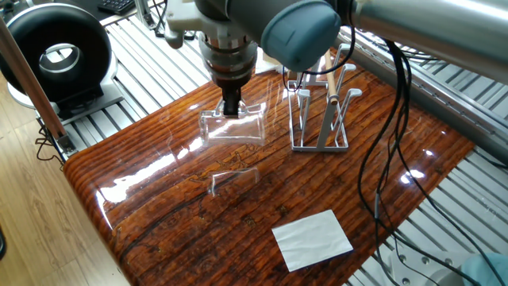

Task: Put the cup on the cup rack

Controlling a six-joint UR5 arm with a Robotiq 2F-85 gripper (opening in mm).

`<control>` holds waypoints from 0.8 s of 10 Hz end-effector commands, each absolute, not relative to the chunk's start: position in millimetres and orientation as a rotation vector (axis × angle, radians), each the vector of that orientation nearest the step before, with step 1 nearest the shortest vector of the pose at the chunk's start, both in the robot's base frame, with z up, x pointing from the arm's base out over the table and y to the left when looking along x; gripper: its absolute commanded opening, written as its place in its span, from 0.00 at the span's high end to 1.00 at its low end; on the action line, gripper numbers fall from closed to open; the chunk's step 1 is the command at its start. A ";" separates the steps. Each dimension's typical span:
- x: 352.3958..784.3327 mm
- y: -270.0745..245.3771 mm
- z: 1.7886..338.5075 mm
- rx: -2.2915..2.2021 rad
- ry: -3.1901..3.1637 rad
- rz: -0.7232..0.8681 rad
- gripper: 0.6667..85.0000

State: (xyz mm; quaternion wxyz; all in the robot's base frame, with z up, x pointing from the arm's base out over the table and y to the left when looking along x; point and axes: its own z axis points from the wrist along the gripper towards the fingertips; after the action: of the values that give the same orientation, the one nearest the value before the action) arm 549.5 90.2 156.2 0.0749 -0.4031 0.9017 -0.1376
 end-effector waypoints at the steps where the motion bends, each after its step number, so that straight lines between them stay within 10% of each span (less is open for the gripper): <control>1: 560.5 97.3 158.9 -1.177 2.665 -0.388 1.00; 8: 537.7 114.1 151.0 -1.185 2.739 -0.247 1.00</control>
State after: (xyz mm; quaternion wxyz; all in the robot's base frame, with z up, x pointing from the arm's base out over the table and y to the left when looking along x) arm 546.1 100.7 154.0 0.0778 -0.3972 0.9072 -0.1148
